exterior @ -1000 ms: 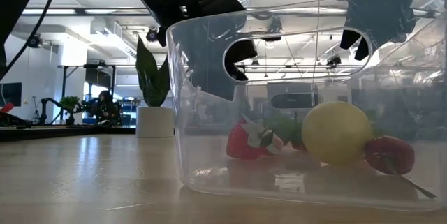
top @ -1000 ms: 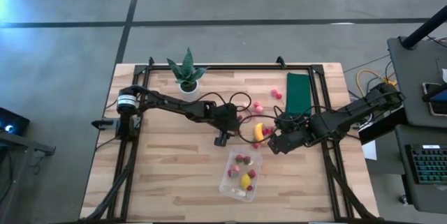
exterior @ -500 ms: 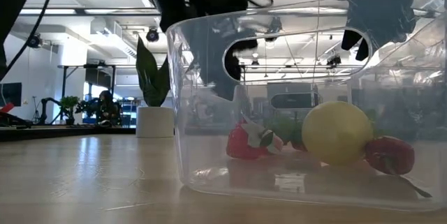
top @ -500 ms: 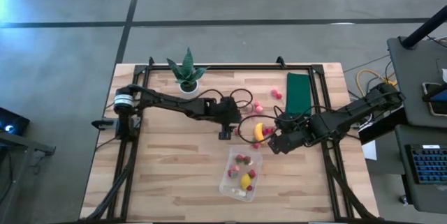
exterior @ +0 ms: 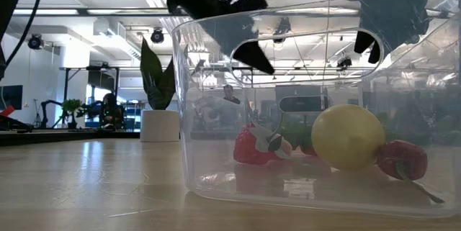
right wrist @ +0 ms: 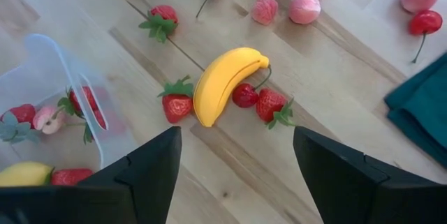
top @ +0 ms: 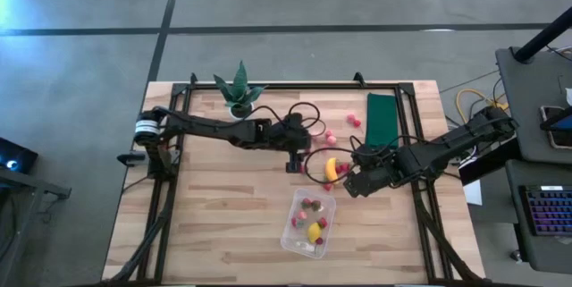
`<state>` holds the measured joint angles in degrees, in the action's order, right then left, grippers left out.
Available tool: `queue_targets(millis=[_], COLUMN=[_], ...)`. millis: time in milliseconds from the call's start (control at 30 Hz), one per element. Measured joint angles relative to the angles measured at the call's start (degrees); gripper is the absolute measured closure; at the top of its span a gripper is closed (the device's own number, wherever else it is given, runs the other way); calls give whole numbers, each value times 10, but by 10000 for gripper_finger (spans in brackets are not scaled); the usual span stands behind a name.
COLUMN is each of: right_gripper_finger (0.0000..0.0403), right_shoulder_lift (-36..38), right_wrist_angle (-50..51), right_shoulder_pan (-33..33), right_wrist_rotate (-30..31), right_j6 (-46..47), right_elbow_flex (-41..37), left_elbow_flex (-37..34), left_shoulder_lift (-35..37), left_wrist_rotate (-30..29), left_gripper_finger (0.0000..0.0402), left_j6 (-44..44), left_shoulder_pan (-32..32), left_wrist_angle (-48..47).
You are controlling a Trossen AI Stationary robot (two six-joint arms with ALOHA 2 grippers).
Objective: Pick and placing Produce into tupperware
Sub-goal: Put the strawberry into the transparent bin
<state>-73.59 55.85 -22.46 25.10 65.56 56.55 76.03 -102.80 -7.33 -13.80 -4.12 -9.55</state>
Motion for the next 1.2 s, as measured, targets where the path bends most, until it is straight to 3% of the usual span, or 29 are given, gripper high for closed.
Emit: queue_targets(millis=[200, 333, 433, 533, 733, 1200], right_gripper_finger=[137, 136, 134, 134, 135, 133], right_shoulder_lift=[0, 0, 0, 0, 1, 8], right_wrist_angle=[14, 14, 14, 13, 12, 13], right_shoulder_pan=[0, 0, 0, 0, 0, 0], right_wrist_rotate=[-4, -15, -20, -31, -32, -41], right_j6=[2, 2, 1, -9, -10, -13], right_elbow_flex=[0, 0, 0, 0, 0, 0], left_elbow_flex=[7, -7, -25, -42, -45, -24], left_shoulder_lift=[1, -1, -13, -23, -45, -94], left_wrist_rotate=[1, 15, 82, 129, 143, 191], left_gripper_finger=[128, 103, 104, 116, 135, 137], left_j6=[19, -12, -54, -107, -132, -181], left_shoulder_pan=[0, 1, 2, 6, 4, -19], left_wrist_angle=[-1, -74, -113, -88, -55, -49])
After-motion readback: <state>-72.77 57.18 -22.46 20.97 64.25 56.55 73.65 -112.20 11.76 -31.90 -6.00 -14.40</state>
